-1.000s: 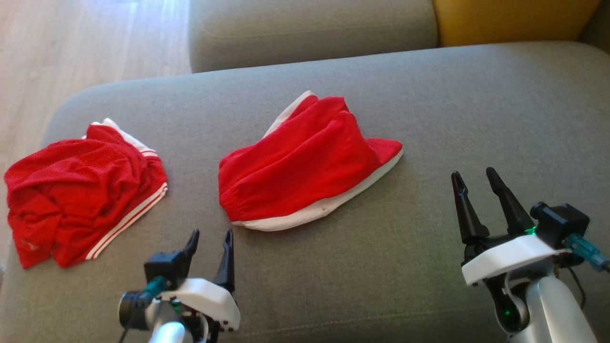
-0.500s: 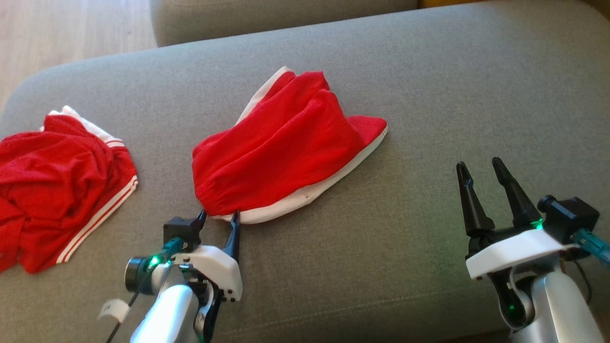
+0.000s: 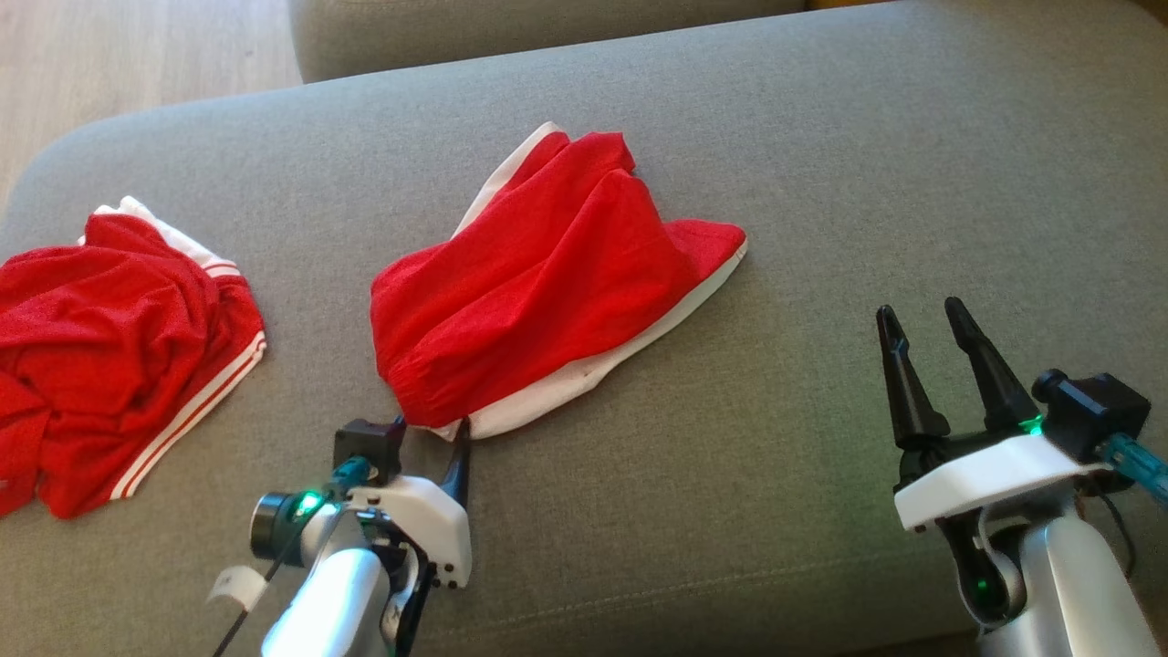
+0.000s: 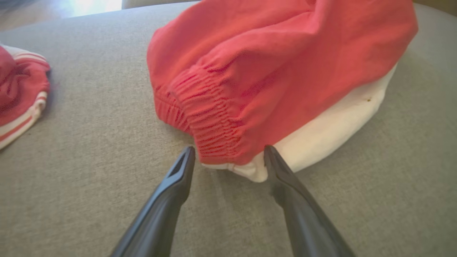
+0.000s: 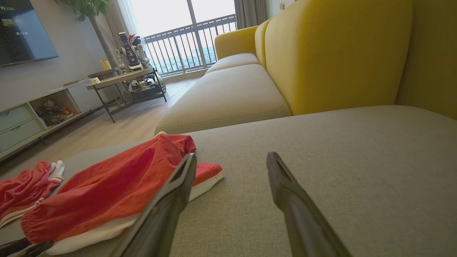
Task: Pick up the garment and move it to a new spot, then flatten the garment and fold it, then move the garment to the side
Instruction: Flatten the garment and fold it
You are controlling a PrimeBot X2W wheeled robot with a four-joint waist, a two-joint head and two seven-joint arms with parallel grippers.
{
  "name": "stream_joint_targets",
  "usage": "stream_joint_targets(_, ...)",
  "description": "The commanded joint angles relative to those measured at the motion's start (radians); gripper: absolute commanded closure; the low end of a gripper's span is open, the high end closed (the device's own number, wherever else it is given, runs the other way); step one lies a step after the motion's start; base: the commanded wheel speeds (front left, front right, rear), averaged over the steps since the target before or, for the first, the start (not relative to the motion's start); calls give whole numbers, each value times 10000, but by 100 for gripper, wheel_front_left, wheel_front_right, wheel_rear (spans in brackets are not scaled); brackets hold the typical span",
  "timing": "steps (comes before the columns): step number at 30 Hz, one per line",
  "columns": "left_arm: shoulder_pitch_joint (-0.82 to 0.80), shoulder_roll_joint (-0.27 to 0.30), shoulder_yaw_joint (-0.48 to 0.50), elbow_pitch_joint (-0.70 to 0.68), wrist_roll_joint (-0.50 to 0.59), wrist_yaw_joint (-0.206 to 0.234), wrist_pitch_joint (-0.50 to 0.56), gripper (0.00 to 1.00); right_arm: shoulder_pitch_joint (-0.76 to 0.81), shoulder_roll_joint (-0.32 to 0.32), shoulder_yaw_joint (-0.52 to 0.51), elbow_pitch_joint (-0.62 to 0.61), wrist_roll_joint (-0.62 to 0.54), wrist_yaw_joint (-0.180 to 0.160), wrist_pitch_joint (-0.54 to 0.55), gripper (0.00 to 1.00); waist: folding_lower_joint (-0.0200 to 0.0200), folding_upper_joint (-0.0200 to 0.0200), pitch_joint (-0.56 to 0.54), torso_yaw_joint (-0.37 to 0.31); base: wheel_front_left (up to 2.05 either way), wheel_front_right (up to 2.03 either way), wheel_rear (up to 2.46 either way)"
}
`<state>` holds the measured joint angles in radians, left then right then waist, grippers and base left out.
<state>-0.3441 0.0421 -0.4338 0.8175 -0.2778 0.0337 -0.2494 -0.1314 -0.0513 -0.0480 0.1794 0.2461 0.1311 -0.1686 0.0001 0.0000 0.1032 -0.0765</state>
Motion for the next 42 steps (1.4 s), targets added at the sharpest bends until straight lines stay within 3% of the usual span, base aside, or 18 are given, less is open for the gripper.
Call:
stream_joint_targets(1,-321,84,191,-268,200,-90,-124,0,-354,10,224,-300,-45,-4,-80,0,-1,0,-15,29,0,0,0)
stream_joint_targets(9,-441,117,47,134,436,-295,-124,0,-451,10,319,-196,2,-4,-110,0,-1,0,-26,23,0,0,0)
stream_joint_targets(10,-538,116,-9,373,471,-323,-124,47,-466,10,338,-148,-1,-4,-115,0,-1,0,-32,26,0,0,0)
stream_joint_targets(11,-582,114,-27,450,476,-340,-124,70,-475,10,348,-116,-3,-4,-117,0,-1,0,-36,36,0,0,0)
stream_joint_targets(12,-613,113,-47,518,478,-356,-124,100,-489,10,367,-75,-8,-4,-114,0,-1,0,-43,53,0,0,0)
stream_joint_targets(21,-586,98,-27,340,362,-415,-124,100,-575,11,458,302,-33,-4,-134,0,-1,0,-191,440,0,0,0)
stream_joint_targets(28,-183,118,135,-583,394,-308,-124,100,-496,11,511,507,-4,-4,-205,0,-1,0,-477,696,0,0,0)
stream_joint_targets(41,2167,544,1607,-4922,491,175,-124,100,196,11,481,358,151,-4,-567,0,-1,0,-1305,1374,0,0,0)
stream_joint_targets(42,2395,526,1717,-5324,551,201,-124,60,302,11,473,314,190,-4,-592,0,-1,0,-1351,1412,0,0,0)
